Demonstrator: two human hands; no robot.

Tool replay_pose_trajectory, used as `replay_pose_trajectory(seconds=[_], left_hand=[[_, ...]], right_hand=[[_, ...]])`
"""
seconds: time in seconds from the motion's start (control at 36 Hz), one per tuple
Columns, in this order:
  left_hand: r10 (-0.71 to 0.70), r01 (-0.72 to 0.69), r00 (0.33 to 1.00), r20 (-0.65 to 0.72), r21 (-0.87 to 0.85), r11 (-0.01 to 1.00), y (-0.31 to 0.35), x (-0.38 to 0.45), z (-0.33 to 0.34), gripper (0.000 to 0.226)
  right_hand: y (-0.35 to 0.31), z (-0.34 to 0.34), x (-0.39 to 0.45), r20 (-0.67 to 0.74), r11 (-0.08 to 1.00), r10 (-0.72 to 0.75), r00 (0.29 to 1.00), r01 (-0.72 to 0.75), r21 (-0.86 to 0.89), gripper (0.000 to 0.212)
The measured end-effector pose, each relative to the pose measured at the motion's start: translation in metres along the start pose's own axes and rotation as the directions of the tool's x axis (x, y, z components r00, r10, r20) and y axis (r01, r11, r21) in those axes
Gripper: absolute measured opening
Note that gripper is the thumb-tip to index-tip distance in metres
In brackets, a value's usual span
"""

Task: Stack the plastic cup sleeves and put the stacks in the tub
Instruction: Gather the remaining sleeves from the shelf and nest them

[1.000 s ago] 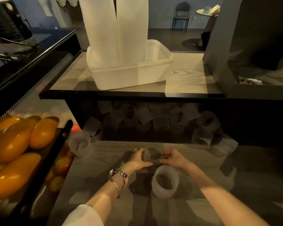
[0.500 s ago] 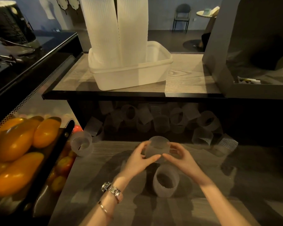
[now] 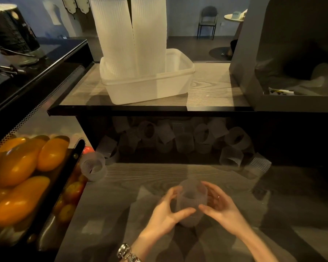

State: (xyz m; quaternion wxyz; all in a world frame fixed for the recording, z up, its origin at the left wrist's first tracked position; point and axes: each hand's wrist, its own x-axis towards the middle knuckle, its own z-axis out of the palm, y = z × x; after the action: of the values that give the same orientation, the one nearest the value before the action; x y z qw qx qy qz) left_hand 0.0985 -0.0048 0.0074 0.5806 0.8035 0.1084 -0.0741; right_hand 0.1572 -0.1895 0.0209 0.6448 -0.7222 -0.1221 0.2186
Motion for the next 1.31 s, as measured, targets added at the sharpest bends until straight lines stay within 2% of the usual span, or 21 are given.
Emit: replay_pose_trajectory(seconds=[0.14, 0.28, 0.36, 0.53, 0.64, 0.89, 1.06, 1.19, 1.25, 1.31], left_hand=[[0.021, -0.021, 1.0, -0.015, -0.01, 1.0, 0.002, -0.002, 0.001, 0.067], [0.066, -0.066, 0.998, 0.005, 0.009, 0.998, 0.002, -0.004, -0.002, 0.067], [0.076, -0.076, 0.997, -0.004, -0.004, 0.997, 0.001, -0.005, -0.002, 0.065], [0.102, -0.102, 0.995, -0.005, -0.021, 0.995, 0.002, -0.005, -0.003, 0.074], [0.135, -0.135, 0.991, -0.006, 0.029, 0.99, -0.006, -0.004, 0.003, 0.068], [0.145, -0.145, 0.987, -0.071, -0.001, 0.989, -0.026, 0.002, 0.013, 0.065], [0.152, -0.153, 0.986, -0.065, -0.011, 0.988, -0.03, 0.004, 0.014, 0.065], [0.148, -0.148, 0.989, -0.006, -0.006, 0.989, -0.029, 0.005, 0.009, 0.071], [0.118, -0.118, 0.993, 0.009, -0.013, 0.993, -0.029, 0.007, 0.002, 0.076], [0.064, -0.065, 0.998, -0.015, -0.032, 0.997, -0.024, 0.013, -0.01, 0.069]], right_hand=[[0.005, 0.002, -0.004, -0.027, 0.999, -0.021, 0.999, 0.022, 0.05, 0.061], [0.004, 0.0, -0.008, -0.006, 0.999, -0.027, 1.0, 0.027, 0.021, 0.067], [0.002, 0.002, -0.008, -0.003, 1.0, -0.027, 1.0, 0.027, 0.007, 0.066], [-0.003, 0.003, -0.008, -0.009, 0.999, -0.048, 0.999, 0.047, -0.01, 0.064], [0.004, 0.005, -0.01, -0.005, 0.998, -0.032, 0.999, 0.032, -0.054, 0.066], [0.023, 0.009, -0.011, -0.033, 0.999, 0.003, 0.999, -0.005, -0.037, 0.061], [0.016, 0.007, -0.008, 0.011, 0.999, 0.028, 1.0, -0.027, -0.023, 0.06], [0.009, 0.003, 0.001, 0.079, 0.995, 0.085, 0.993, -0.081, -0.05, 0.066], [0.008, -0.002, 0.007, 0.153, 0.992, 0.127, 0.98, -0.123, -0.038, 0.068], [0.008, -0.006, 0.016, 0.177, 0.989, 0.151, 0.973, -0.149, -0.026, 0.069]])
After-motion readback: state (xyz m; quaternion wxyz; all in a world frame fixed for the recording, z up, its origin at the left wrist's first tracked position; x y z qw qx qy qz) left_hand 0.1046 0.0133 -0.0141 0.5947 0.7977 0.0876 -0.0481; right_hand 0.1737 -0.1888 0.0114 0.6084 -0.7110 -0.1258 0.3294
